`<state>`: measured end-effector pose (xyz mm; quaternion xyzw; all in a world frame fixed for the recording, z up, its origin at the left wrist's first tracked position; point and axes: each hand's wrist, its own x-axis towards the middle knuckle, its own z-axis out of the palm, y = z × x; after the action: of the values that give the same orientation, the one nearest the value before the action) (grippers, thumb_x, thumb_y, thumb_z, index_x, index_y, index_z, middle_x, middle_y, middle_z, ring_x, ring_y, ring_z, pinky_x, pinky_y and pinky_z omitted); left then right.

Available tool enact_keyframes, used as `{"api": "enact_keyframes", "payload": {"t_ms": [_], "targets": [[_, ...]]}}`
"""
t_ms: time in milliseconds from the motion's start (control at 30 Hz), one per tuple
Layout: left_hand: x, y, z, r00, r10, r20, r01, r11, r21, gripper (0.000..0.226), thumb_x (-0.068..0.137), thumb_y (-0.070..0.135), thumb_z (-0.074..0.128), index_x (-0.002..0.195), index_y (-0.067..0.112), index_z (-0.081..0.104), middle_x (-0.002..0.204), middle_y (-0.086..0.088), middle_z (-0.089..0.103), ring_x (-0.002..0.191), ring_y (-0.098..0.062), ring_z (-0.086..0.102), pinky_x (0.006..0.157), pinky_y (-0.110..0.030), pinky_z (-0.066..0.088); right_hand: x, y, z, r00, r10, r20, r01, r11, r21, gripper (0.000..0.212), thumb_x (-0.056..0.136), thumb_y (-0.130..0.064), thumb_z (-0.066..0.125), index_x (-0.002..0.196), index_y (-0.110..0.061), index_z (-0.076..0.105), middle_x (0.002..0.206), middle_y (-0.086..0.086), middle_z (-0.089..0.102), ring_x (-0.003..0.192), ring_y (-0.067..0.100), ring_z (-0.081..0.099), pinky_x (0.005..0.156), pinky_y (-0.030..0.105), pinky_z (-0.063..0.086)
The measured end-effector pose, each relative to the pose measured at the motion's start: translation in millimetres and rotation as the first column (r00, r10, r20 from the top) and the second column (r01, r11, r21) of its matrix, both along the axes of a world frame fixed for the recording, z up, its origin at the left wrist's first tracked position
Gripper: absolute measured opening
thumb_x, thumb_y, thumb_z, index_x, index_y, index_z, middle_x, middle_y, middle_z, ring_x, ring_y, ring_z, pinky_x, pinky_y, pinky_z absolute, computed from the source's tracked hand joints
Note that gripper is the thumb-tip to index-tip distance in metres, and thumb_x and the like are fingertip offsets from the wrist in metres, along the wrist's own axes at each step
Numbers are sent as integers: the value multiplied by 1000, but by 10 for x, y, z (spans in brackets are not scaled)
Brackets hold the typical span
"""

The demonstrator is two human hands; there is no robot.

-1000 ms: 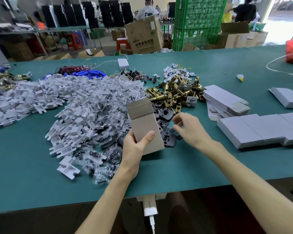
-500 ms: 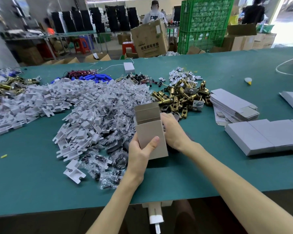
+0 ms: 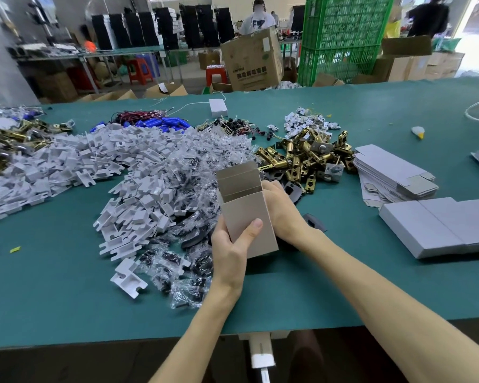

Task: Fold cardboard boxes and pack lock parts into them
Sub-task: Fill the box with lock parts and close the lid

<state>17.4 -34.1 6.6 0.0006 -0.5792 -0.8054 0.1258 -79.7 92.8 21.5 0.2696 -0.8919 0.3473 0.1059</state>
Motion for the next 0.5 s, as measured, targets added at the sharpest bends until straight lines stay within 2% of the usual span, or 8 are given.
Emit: {"api": "enact_keyframes", "payload": {"t_ms": [100,167,233,267,333,433,500], "targets": [[9,3,14,1000,-9,6,9,1000,-3,42,82,22,78,121,12,67,105,-7,79,93,-21,75,76,-32,61,15,91,16,992,-122,21,124,986,-115,13,96,-17,68,104,-11,77,104,4,66,98,20,48,87,38,44],[14,11,21,1000,-25,5,25,1000,-9,40,82,21,78,120,12,68,103,-6,79,91,-20,75,73,-31,60,43,165,64,976,-212,53,219,946,-241,7,94,-18,71,96,-13,75,101,3,65,99,21,54,90,39,47],[16,18,23,999,-51,4,51,998,-21,38,82,20,79,118,15,69,104,-6,79,92,-19,75,73,-30,60,83,248,131,956,-271,115,294,900,-323,4,93,-24,74,91,-21,73,110,2,58,110,19,51,94,28,40],[18,20,19,998,-66,5,66,997,-29,37,81,20,79,117,18,69,104,-5,79,93,-19,75,74,-30,60,104,297,160,948,-292,122,316,895,-316,5,92,-26,75,89,-23,72,113,1,56,114,17,47,92,19,34],[16,20,18,996,-91,15,92,995,-45,37,80,21,80,115,21,69,105,-4,79,94,-20,76,74,-30,61,141,391,229,938,-332,100,347,887,-305,6,94,-24,73,89,-22,70,107,-1,61,106,13,50,86,13,35],[13,21,16,993,-113,22,114,991,-64,39,79,21,81,116,20,69,105,-3,79,95,-20,76,75,-30,61,216,519,384,923,-309,228,383,786,-485,11,102,-22,63,99,-11,63,90,4,72,82,17,70,71,24,52],[15,19,17,993,-119,26,120,989,-84,40,78,22,81,116,20,69,105,-3,79,95,-20,76,76,-31,61,293,571,487,915,-202,351,378,735,-562,13,105,-18,57,103,-5,56,88,15,71,76,27,75,58,30,54]]}}
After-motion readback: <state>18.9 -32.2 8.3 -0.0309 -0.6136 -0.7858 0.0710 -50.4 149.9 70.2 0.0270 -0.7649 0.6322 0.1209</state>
